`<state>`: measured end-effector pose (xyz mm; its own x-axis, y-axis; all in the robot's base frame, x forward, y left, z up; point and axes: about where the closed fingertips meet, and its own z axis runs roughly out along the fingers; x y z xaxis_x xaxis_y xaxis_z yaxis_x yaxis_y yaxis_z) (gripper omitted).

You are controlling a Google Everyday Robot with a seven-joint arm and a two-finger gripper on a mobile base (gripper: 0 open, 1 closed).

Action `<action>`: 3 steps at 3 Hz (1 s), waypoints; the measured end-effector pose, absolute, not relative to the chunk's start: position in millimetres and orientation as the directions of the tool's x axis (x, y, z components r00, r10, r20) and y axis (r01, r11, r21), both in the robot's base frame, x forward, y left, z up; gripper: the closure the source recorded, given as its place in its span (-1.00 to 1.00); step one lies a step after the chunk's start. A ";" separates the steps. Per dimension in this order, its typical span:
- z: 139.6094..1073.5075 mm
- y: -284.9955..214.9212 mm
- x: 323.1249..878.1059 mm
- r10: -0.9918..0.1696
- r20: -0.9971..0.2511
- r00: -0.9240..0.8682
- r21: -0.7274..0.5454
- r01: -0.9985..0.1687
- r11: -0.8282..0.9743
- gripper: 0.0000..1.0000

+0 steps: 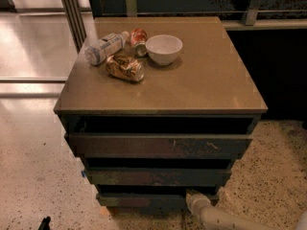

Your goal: Open bottom drawer

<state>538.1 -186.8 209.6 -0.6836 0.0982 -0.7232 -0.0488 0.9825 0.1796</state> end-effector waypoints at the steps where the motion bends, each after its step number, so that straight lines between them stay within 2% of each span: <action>1: 203.7 -188.1 527.2 0.097 -0.685 -0.722 0.183 -0.042 0.982 1.00; 2: 208.7 -188.1 527.2 0.097 -0.685 -0.722 0.183 -0.042 0.982 1.00; 3: 206.2 -179.1 503.9 0.058 -0.616 -0.785 0.202 -0.086 0.976 1.00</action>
Offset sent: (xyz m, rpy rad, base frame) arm -0.1133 -0.0002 -0.0292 0.0814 0.4443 0.0668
